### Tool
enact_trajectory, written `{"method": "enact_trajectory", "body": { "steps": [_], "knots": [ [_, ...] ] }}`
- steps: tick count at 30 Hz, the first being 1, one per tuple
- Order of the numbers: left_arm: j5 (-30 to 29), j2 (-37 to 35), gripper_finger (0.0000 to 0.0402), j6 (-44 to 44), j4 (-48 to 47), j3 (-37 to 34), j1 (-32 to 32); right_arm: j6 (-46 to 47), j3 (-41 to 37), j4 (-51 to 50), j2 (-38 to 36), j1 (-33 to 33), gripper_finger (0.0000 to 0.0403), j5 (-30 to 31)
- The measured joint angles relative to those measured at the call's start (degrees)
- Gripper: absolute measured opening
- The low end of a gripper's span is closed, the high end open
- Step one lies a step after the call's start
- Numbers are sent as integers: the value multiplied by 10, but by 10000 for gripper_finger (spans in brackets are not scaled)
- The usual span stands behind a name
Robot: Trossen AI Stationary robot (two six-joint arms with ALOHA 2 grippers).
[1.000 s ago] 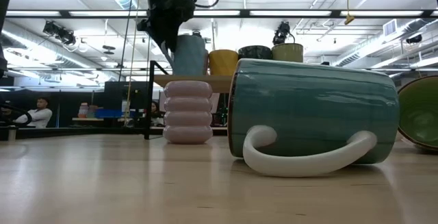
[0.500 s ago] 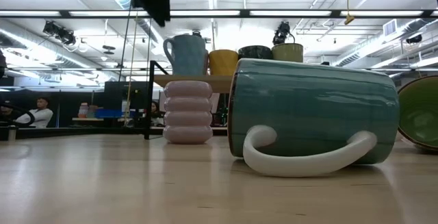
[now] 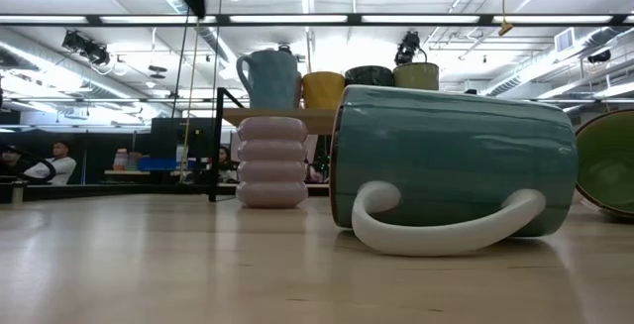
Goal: Place coffee mugs
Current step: Put the violet mug on the shelf
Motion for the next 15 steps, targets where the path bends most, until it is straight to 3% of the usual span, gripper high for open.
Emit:
{"method": "enact_trajectory", "body": {
  "steps": [7, 11, 15],
  "knots": [
    [-80, 1, 155, -113, 40, -163, -65, 17, -79, 87, 0, 0, 130, 38],
    [-138, 1, 155, -171, 100, -247, -81, 23, -139, 155, 0, -9, 130, 45],
    [-155, 1, 155, -189, 196, -310, -79, 37, -202, 235, 0, -21, 130, 45]
  ]
}}
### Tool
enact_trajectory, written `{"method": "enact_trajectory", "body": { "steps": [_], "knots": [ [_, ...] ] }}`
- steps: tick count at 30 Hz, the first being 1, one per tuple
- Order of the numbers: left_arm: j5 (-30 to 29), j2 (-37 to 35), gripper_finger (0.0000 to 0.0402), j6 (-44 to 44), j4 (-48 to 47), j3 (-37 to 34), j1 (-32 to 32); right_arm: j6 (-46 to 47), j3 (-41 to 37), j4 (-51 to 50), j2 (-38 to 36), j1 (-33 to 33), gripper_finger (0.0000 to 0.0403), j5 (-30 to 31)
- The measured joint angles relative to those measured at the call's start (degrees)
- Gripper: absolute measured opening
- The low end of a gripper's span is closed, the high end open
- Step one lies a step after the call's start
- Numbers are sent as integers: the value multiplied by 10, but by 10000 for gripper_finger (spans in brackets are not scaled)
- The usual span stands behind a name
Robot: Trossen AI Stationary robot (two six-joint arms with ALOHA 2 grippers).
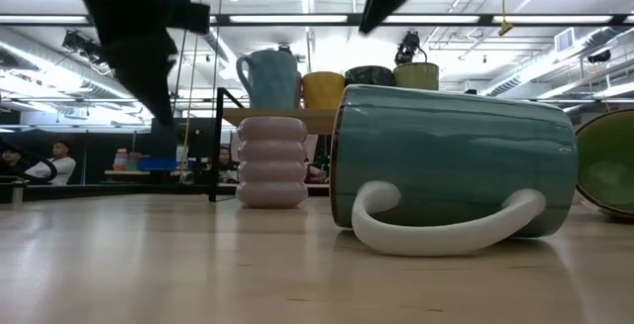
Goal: Place coffee mugs
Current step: Put the violet mug on the shelf
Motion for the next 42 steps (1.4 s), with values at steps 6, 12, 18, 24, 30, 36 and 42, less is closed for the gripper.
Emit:
{"method": "enact_trajectory", "body": {
  "steps": [6, 12, 18, 24, 30, 36, 42],
  "knots": [
    [-22, 0, 155, 6, 143, -64, 12, 10, -79, 93, 0, -23, 130, 3],
    [-23, 0, 155, 9, 214, -80, 17, 10, -135, 179, 0, -51, 131, 45],
    [-23, 0, 155, 10, 248, -80, 17, 5, -170, 247, 0, -83, 130, 60],
    [-24, 2, 155, 10, 280, -80, 17, -2, -194, 322, 0, -103, 130, 60],
    [-24, 2, 155, 10, 302, -80, 17, -24, -212, 384, 0, -113, 130, 60],
    [-24, 2, 155, 10, 315, -80, 17, -26, -236, 424, 0, -125, 130, 60],
    [-24, 2, 155, 23, 329, -80, 19, -26, -263, 472, 0, -130, 131, 61]
  ]
}}
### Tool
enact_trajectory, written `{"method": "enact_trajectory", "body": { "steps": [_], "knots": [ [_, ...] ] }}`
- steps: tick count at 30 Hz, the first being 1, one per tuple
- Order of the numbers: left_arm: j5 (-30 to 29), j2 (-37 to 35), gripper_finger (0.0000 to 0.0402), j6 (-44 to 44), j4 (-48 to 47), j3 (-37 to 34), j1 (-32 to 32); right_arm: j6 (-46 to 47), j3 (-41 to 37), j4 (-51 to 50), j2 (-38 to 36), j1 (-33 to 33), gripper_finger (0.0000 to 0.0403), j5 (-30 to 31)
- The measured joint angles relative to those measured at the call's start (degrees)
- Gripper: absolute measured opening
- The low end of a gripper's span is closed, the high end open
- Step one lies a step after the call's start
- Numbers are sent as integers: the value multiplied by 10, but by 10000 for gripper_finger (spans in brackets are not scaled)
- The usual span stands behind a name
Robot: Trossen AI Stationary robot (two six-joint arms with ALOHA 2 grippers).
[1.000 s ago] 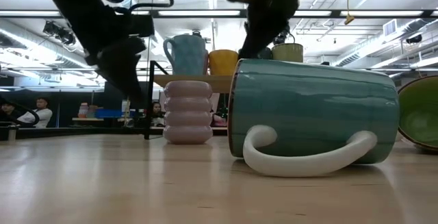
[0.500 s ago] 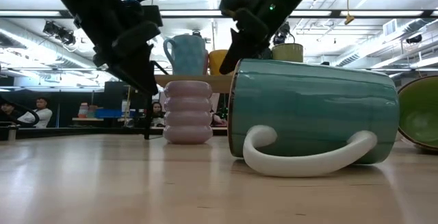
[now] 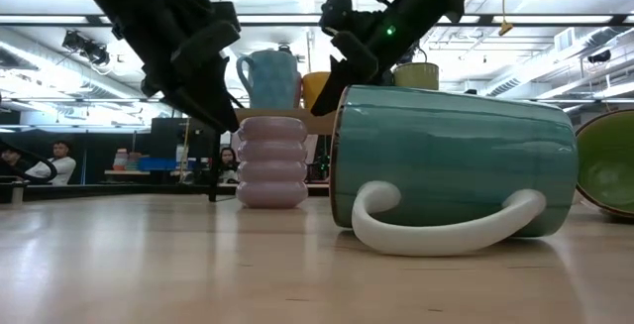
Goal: Place coffee mugs
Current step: Put the violet mug on the shelf
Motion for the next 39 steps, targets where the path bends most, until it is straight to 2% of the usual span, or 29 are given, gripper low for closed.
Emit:
{"method": "enact_trajectory", "body": {
  "steps": [23, 33, 39],
  "knots": [
    [8, 0, 155, 17, 1, 0, 16, -10, -8, 31, 0, -16, 131, 0],
    [9, 0, 155, 17, 0, 0, 16, -15, -89, 149, 0, -16, 130, 19],
    [9, 0, 155, 17, -1, 0, 16, -17, -111, 209, 0, -21, 130, 26]
  ]
}}
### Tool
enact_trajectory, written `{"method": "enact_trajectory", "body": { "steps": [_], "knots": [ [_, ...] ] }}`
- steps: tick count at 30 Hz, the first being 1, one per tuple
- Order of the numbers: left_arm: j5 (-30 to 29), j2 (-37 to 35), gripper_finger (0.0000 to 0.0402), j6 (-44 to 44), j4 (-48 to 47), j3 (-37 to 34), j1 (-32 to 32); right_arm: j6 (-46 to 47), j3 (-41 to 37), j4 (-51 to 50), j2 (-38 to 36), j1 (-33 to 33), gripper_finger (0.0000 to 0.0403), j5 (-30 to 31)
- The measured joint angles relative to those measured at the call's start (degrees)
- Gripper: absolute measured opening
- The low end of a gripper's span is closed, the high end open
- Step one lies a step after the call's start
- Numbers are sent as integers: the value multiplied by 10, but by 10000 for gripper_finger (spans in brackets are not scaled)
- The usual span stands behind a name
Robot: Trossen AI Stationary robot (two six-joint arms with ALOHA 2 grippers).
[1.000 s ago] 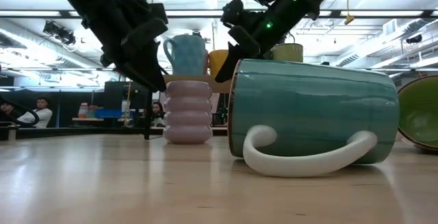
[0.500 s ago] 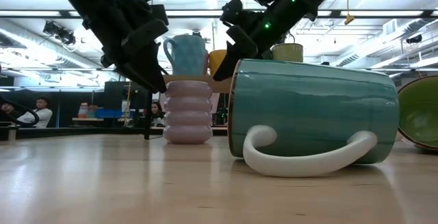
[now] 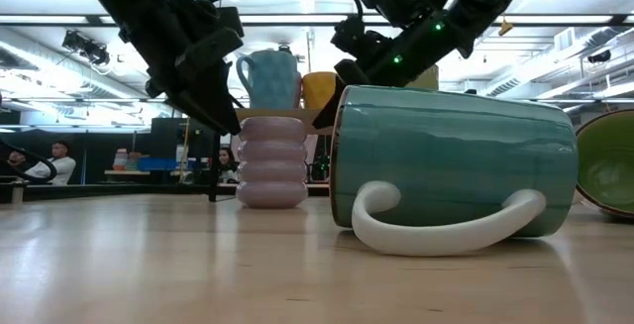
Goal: Place coffee mugs
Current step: Put the violet mug on the shelf
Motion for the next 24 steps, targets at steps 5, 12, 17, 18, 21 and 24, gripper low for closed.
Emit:
{"method": "enact_trajectory", "body": {
  "steps": [5, 12, 17, 18, 21, 24],
  "knots": [
    [0, 0, 155, 0, -1, 0, 0, -11, 0, 16, 0, -1, 131, -1],
    [0, 0, 155, 0, -1, 0, 0, -13, 0, 27, 0, -1, 130, -2],
    [0, 0, 155, 0, -1, 0, 0, -16, -1, 34, 11, -1, 130, -2],
    [0, 0, 155, 0, -2, 0, 0, -14, 0, 37, 16, -1, 130, -2],
    [0, 0, 155, -1, -5, 0, 0, -24, 2, 50, 30, 2, 130, 5],
    [1, 0, 155, -1, -7, 0, 0, -33, 5, 65, 38, 3, 130, 7]
  ]
}}
